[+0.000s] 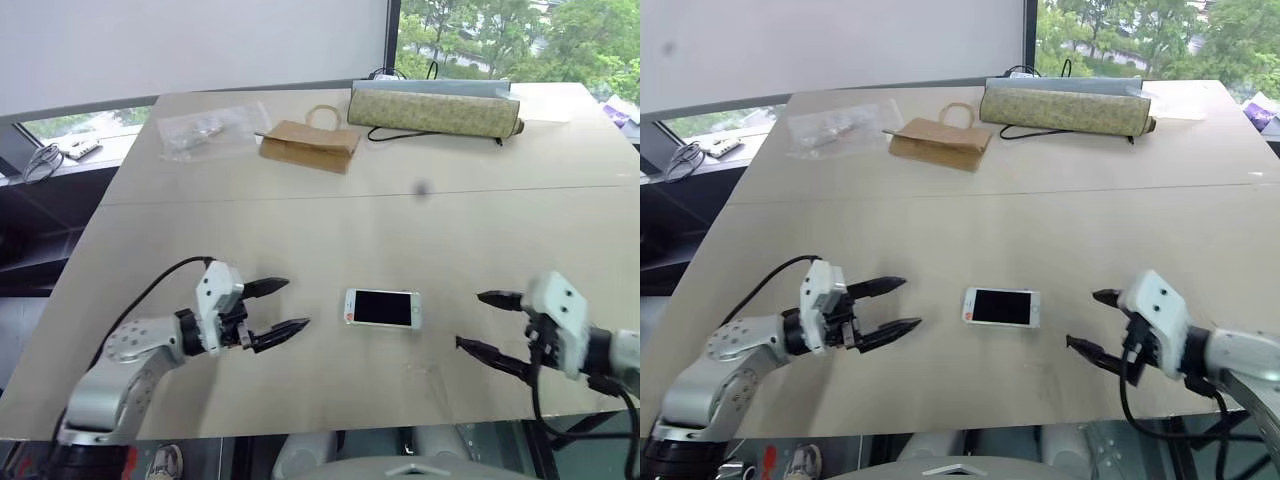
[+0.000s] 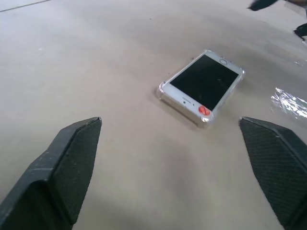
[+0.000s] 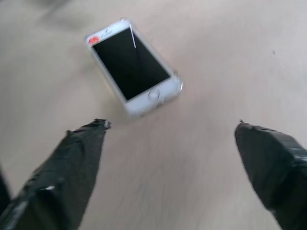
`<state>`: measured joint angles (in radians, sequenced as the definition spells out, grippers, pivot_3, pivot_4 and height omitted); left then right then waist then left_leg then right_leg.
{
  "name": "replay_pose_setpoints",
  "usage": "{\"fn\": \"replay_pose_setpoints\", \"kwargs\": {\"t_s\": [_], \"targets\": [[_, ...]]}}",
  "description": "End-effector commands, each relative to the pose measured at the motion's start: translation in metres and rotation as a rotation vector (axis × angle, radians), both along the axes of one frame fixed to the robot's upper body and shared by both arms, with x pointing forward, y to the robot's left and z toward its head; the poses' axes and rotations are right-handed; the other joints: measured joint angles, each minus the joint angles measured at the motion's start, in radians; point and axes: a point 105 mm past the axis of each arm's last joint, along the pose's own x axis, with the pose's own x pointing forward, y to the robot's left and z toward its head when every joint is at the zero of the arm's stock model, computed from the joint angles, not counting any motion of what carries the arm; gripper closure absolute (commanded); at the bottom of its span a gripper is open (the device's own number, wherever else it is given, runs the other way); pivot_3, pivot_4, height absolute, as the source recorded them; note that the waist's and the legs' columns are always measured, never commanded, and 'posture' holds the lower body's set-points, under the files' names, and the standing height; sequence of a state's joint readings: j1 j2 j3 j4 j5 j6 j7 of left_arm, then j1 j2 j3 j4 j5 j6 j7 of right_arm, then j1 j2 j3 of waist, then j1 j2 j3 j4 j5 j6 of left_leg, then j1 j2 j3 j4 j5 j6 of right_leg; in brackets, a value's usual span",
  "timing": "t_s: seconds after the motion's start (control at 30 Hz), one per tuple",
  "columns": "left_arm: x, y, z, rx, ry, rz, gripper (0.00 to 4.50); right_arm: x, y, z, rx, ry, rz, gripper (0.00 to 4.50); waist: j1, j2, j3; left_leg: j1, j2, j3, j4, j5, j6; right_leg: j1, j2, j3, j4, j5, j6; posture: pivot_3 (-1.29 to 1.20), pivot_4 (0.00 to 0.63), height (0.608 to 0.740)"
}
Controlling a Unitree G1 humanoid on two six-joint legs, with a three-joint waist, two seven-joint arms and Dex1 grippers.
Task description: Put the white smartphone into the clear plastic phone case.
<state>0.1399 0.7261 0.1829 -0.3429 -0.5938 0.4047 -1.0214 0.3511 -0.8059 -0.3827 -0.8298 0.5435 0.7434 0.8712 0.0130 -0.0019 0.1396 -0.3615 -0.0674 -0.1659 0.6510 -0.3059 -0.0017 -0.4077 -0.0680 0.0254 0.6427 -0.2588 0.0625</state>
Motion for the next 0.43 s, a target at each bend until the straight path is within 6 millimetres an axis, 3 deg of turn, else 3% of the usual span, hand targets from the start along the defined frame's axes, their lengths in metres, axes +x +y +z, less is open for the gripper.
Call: {"fn": "replay_pose_setpoints", "kwargs": {"t_s": [0.03, 0.2, 0.43], "targets": [[-0.009, 0.006, 0.016, 0.022, -0.022, -0.011, 0.04, -0.012, -0.009, 0.015, -0.031, -0.12, -0.011, 0.0, 0.0, 0.0, 0.0, 0.0, 0.0, 0.0, 0.0, 0.0, 0.0, 0.0, 0.0, 0.0, 0.0, 0.0, 0.0, 0.0, 0.15, 0.74], [-0.016, 0.021, 0.02, 0.051, -0.012, 0.051, 0.04, -0.025, -0.029, 0.01, -0.068, -0.164, -0.101, 0.0, -0.001, 0.0, 0.0, 0.0, 0.0, 0.001, 0.0, 0.0, 0.0, 0.0, 0.0, 0.001, 0.0, 0.0, 0.0, 0.0, 0.15, 0.74], [-0.018, 0.024, 0.022, 0.044, 0.007, 0.091, 0.04, -0.029, -0.033, 0.01, -0.048, -0.187, -0.117, 0.0, -0.001, 0.0, 0.0, 0.002, 0.0, 0.005, 0.0, 0.0, 0.0, 0.0, 0.0, 0.004, 0.001, 0.0, 0.0, 0.0, 0.15, 0.74]]}}
